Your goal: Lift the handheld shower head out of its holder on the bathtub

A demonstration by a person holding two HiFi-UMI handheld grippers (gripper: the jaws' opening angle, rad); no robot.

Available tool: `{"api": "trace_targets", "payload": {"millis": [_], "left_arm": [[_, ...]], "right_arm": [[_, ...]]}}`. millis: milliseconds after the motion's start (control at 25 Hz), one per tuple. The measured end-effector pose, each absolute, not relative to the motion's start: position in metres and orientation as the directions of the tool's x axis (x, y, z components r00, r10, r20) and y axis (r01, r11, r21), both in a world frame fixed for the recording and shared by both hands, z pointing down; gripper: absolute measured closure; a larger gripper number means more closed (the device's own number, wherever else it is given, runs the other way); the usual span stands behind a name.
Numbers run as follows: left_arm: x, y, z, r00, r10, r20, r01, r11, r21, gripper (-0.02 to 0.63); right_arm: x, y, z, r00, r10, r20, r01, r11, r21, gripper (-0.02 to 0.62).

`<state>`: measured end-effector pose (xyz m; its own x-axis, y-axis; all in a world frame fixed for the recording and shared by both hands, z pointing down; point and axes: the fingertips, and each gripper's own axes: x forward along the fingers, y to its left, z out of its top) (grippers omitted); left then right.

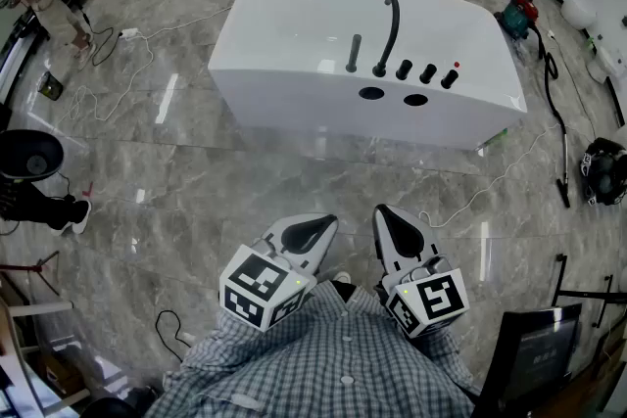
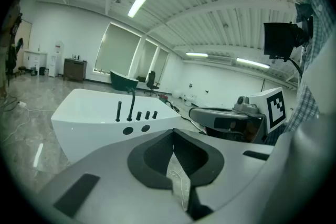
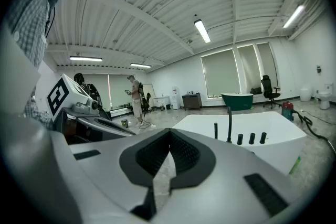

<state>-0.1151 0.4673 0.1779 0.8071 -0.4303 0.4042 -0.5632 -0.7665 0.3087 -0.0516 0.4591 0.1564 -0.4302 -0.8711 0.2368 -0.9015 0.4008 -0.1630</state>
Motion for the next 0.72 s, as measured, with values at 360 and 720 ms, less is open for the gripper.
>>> {"api": "trace_targets", "payload": {"millis": [360,720], "left_arm": [[-0.115,0.463,0.177,0.808,-0.43,0.402,-0.563,-0.765,0.312,0.597],[-0.11,0.468,0.176,0.804,-0.444,0.397,-0.575,-0.75,0.327,0.597]], "right_arm": [[-0.052,0.457,0.156,-0.428,-0.873,0.232,-0.902,0.398,-0.164,0.58],[-0.04,0.463,0.153,-0.423,-0.881,0.212,-0.902,0.388,-0.189,0.58]]}}
